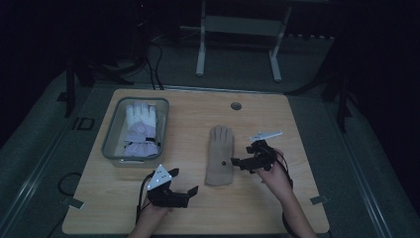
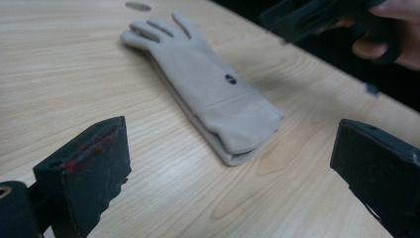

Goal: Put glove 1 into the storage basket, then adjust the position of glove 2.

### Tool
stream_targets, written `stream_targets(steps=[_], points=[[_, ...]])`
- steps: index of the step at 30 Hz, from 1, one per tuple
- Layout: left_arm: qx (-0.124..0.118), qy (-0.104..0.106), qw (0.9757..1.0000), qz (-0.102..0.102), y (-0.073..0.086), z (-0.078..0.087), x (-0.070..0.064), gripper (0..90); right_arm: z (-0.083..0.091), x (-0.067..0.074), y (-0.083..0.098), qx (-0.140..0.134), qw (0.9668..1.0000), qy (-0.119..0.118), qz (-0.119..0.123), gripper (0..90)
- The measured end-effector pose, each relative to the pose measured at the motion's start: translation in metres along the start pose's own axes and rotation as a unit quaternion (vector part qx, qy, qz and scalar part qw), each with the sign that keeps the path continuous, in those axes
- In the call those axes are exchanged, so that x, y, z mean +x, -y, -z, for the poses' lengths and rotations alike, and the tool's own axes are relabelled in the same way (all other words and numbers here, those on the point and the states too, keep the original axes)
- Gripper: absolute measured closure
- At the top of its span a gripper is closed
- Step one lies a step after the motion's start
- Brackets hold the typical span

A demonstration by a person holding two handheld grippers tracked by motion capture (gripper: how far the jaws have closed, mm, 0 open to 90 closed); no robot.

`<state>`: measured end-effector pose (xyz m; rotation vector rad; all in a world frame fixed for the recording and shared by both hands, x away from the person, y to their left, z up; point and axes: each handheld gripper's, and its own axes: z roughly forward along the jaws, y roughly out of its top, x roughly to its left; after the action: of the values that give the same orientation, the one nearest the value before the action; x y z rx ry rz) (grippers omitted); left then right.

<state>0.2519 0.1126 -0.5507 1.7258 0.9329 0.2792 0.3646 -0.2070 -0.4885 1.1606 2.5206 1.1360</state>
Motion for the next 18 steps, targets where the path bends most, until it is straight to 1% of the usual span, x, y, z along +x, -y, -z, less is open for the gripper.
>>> stream_targets(steps=[2,3,4,5,6,7,8,9,10,11,12,13,14,15,16,17,18], points=[[0.019,-0.001,0.9998,0.011,-0.003,-0.005,0.001,2.4,-0.001,0.000,-0.003,-0.008,0.9998,0.018,-0.006,12.4],[0.027,-0.003,0.9996,0.013,-0.005,-0.008,0.001,2.4,-0.002,-0.001,-0.005,-0.010,0.9998,0.015,-0.003,20.0],[0.032,-0.005,0.9994,0.015,-0.006,-0.010,0.000,2.4,-0.003,-0.002,-0.007,-0.022,0.9996,0.015,-0.007,26.3],[0.034,-0.004,0.9993,0.017,-0.008,-0.013,-0.002,2.5,-0.004,-0.004,-0.009,-0.025,0.9993,0.026,-0.010,33.2],[0.042,-0.005,0.9990,0.017,-0.011,-0.016,-0.003,3.7,-0.005,-0.005,-0.011,-0.022,0.9991,0.035,-0.009,40.2],[0.050,-0.009,0.9987,0.013,-0.013,-0.019,-0.005,4.9,-0.007,-0.007,-0.014,-0.027,0.9988,0.037,-0.016,44.2],[0.062,-0.016,0.9979,0.006,-0.016,-0.023,-0.007,5.0,-0.009,-0.010,-0.017,-0.027,0.9987,0.039,-0.020,45.9],[0.071,-0.021,0.9972,-0.001,-0.018,-0.026,-0.009,5.1,-0.012,-0.011,-0.021,-0.021,0.9986,0.046,-0.017,46.4],[0.081,-0.024,0.9964,-0.006,-0.021,-0.030,-0.010,5.1,-0.016,-0.013,-0.024,-0.018,0.9985,0.046,-0.024,46.3],[0.092,-0.025,0.9954,-0.005,-0.023,-0.034,-0.011,5.3,-0.020,-0.015,-0.027,-0.018,0.9982,0.047,-0.033,45.3],[0.099,-0.027,0.9947,-0.002,-0.026,-0.038,-0.011,5.6,-0.025,-0.017,-0.030,-0.017,0.9979,0.054,-0.031,41.6],[0.107,-0.027,0.9938,-0.001,-0.028,-0.042,-0.010,5.6,-0.030,-0.018,-0.032,-0.015,0.9976,0.058,-0.034,39.0],[0.120,-0.036,0.9921,0.000,-0.030,-0.048,-0.010,6.9,-0.036,-0.020,-0.034,-0.012,0.9974,0.055,-0.045,36.7],[0.127,-0.039,0.9912,0.003,-0.032,-0.052,-0.009,7.1,-0.042,-0.021,-0.034,-0.013,0.9974,0.048,-0.052,32.8],[0.133,-0.040,0.9904,0.002,-0.033,-0.057,-0.009,7.2,-0.048,-0.023,-0.034,-0.012,0.9970,0.051,-0.057,31.9],[0.142,-0.047,0.9887,-0.001,-0.034,-0.061,-0.008,9.4,-0.054,-0.023,-0.033,-0.004,0.9965,0.057,-0.062,31.8],[0.145,-0.048,0.9882,-0.002,-0.035,-0.064,-0.007,11.5,-0.060,-0.024,-0.032,0.000,0.9961,0.061,-0.063,31.3]])
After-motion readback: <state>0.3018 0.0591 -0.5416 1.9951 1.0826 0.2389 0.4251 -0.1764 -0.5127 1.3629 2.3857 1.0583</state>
